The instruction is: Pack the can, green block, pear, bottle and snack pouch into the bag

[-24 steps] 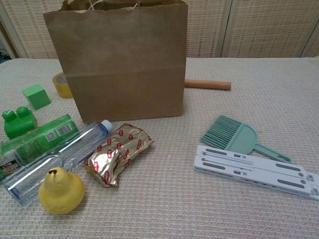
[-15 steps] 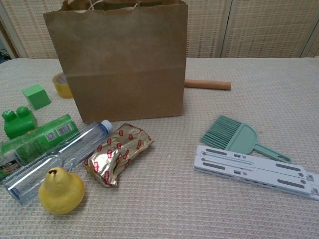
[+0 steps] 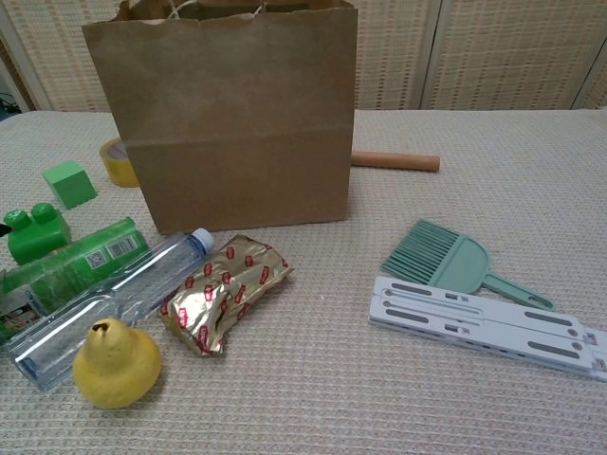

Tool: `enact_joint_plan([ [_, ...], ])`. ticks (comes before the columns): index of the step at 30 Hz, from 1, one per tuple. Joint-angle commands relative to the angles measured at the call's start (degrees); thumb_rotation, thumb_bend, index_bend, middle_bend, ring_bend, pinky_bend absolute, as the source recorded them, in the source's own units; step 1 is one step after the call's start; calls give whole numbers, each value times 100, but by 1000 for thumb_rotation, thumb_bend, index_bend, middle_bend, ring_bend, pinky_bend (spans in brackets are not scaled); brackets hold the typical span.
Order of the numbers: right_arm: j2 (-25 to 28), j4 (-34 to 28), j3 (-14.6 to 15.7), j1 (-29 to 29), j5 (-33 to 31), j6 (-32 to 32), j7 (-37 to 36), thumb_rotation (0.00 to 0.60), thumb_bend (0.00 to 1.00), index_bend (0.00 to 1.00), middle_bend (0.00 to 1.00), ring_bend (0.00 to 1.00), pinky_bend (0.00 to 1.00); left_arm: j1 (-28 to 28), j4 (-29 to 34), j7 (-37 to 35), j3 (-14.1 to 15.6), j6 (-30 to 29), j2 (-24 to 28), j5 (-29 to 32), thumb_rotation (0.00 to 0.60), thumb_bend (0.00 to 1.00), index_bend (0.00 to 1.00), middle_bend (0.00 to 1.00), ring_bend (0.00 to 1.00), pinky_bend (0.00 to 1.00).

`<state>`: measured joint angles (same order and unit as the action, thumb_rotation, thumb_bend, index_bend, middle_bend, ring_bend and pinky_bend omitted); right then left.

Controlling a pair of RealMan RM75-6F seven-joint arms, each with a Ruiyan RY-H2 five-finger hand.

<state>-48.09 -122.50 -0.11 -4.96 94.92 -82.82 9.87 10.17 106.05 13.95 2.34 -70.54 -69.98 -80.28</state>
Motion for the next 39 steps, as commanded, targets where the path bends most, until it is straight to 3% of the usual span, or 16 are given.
enact_joint_plan([
  [1,-9,-6,12,-8,29,26,7,600,97,0,0,0,0,225,117,524,-128,309,-196,472,600,353,0,0,0,35],
  [12,-15,28,16,-18,21,70,-40,600,97,0,0,0,0,603,235,1356,-451,466,-372,1499,600,350,0,0,0,33],
  [24,-2,16,28,-9,39,81,-62,600,97,0,0,0,0,1077,268,2317,-462,630,-492,2615,600,349,0,0,0,28],
  [32,-1,24,25,-20,16,110,-71,600,97,0,0,0,0,1264,226,2607,-490,559,-649,3010,600,346,0,0,0,31],
  [39,25,27,21,-36,2,136,-140,600,97,0,0,0,0,1469,-158,3093,-459,238,-1090,3338,600,347,0,0,0,130],
])
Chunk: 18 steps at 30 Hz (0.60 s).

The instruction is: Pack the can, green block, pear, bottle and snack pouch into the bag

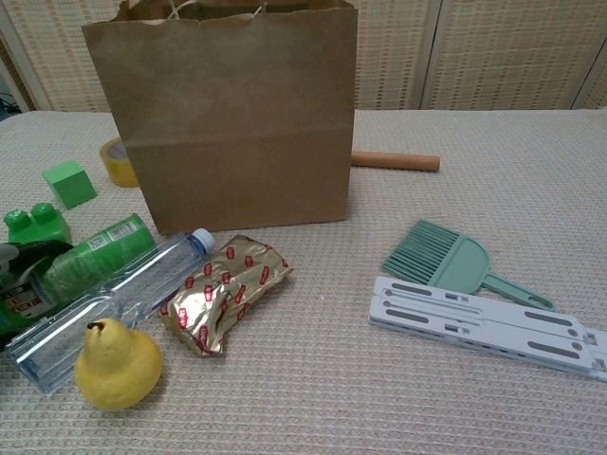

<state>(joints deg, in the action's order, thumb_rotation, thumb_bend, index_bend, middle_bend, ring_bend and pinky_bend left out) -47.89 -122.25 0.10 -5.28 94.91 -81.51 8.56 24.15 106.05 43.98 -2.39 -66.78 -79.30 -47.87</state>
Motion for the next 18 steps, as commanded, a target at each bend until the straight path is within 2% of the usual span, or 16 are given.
enact_joint_plan([
  [1,6,4,-1,-5,4,6,-12,600,97,0,0,0,0,76,-198,90,17,-163,-193,113,600,347,0,0,1,153],
  [4,5,1,-2,-11,10,14,-17,600,97,0,0,0,0,97,-328,98,28,-235,-279,142,600,347,1,11,39,211],
  [6,4,-1,1,-12,12,19,-20,600,97,0,0,0,0,98,-410,91,22,-334,-337,104,600,353,36,72,119,282],
  [7,2,1,1,-12,12,21,-22,600,97,0,0,0,0,93,-437,84,20,-389,-363,76,600,369,90,140,191,344],
  [11,-2,6,7,-15,19,31,-31,600,97,0,0,0,0,59,-512,11,41,-545,-413,-75,600,509,431,522,551,671],
  [12,-3,12,8,-16,25,31,-39,600,97,0,0,0,0,44,-516,-27,51,-571,-408,-112,600,539,485,580,606,722],
  [14,-3,21,7,-18,25,33,-50,600,98,0,0,0,0,20,-512,-69,72,-600,-384,-145,600,571,541,641,660,778],
  [18,4,22,-4,-21,-10,32,-81,600,97,0,0,0,0,-66,-327,-218,121,-719,-180,-315,600,585,583,686,699,813],
])
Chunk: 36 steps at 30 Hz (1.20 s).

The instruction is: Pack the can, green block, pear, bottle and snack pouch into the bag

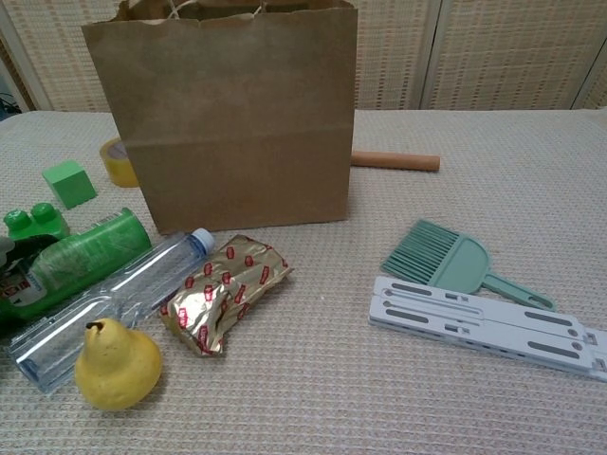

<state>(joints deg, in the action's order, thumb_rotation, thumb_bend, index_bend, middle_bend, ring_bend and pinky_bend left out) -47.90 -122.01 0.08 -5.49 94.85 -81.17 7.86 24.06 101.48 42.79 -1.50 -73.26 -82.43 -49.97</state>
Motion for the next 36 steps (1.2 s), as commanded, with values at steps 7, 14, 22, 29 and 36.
enact_joint_plan([
  [7,27,-1,4,13,23,-30,-72,600,97,0,0,0,0,-367,892,-805,35,-420,1099,-622,600,587,583,687,700,811],
  [14,32,-20,36,24,86,-25,-58,600,97,0,0,0,0,-596,1110,-1845,-555,-696,1840,-335,600,587,583,687,699,810],
  [22,-7,-40,58,33,130,-11,43,600,97,0,0,0,0,-222,1144,-2266,-1435,-701,1994,-232,600,586,586,687,700,799],
  [29,-41,-23,61,34,122,1,97,600,97,0,0,0,0,752,883,-1095,-1850,-500,1793,-468,600,586,586,687,700,798],
  [36,-22,14,36,-12,-23,94,43,600,97,0,0,0,0,1637,316,-438,-1964,-67,1445,-979,600,587,588,687,699,798],
])
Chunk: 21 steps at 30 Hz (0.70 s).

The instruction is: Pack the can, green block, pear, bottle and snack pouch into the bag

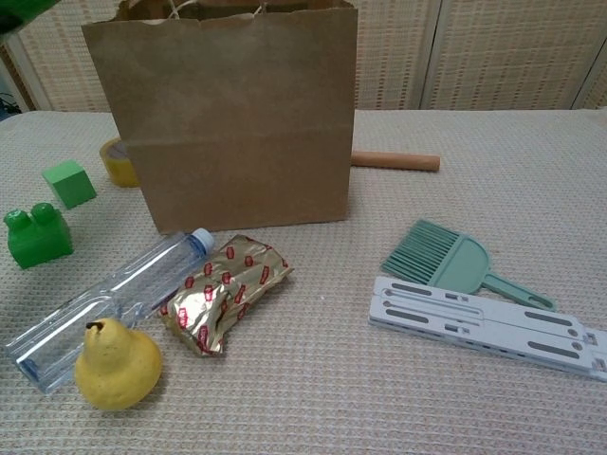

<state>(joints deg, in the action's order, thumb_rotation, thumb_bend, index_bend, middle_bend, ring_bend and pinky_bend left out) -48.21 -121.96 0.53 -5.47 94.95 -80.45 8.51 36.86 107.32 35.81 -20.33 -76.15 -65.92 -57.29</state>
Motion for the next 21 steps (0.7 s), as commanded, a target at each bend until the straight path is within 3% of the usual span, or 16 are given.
enact_joint_plan([
  [1,13,14,-14,-20,-48,28,-38,600,97,0,0,0,0,458,-335,351,-72,273,-254,-322,600,587,588,687,699,798],
  [12,63,71,-29,-88,-187,156,-172,600,97,0,0,0,0,1460,-1341,1513,468,936,-770,-1613,600,587,605,701,703,801],
  [21,79,109,-11,-98,-216,191,-225,600,98,0,0,0,0,1866,-1673,2534,516,1240,-1136,-1310,600,586,609,700,705,806],
])
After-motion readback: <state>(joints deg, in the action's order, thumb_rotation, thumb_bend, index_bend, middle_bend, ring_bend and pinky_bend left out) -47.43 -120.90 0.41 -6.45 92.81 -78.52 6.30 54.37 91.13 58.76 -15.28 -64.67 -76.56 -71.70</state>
